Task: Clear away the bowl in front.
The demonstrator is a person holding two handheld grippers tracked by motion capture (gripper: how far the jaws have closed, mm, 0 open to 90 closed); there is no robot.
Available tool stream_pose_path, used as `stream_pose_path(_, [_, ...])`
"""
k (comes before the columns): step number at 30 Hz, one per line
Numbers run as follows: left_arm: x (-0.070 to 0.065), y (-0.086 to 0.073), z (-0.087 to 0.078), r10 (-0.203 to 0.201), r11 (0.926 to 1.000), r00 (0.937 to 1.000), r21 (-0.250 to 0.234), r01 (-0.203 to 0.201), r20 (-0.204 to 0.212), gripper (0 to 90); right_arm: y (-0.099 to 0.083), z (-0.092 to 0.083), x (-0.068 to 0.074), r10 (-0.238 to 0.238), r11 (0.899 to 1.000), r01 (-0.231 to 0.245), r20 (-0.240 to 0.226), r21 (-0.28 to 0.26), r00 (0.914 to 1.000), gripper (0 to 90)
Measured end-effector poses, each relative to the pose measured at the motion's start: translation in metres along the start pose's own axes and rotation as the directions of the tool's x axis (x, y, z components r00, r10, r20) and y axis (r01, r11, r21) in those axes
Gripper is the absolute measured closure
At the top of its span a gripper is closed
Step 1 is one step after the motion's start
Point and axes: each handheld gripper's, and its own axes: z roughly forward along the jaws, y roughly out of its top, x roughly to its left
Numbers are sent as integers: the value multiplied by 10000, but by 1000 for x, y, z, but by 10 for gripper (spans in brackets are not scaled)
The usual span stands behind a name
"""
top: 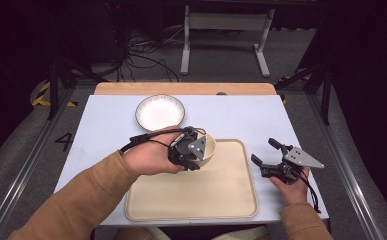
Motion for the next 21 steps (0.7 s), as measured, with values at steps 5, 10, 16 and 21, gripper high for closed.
stream_pose_path(5, [-3, 1, 7, 127, 9999, 9998, 113, -129, 123, 824, 0, 0, 0, -9, 10000, 9, -8, 2, 10000, 88])
stream_pose_path(10, [-2, 1, 17, 255, 9995, 9990, 193, -262, 363, 824, 0, 0, 0, -20, 10000, 20, -6, 2, 10000, 88])
stream_pose_path(16, [-1, 0, 29, 219, 9990, 9983, 366, -239, 549, 824, 0, 0, 0, -30, 10000, 30, -4, 5, 10000, 89])
stream_pose_path(21, [-2, -1, 36, 188, 9989, 9977, 407, -215, 652, 824, 0, 0, 0, -50, 10000, 50, -2, 9, 10000, 90])
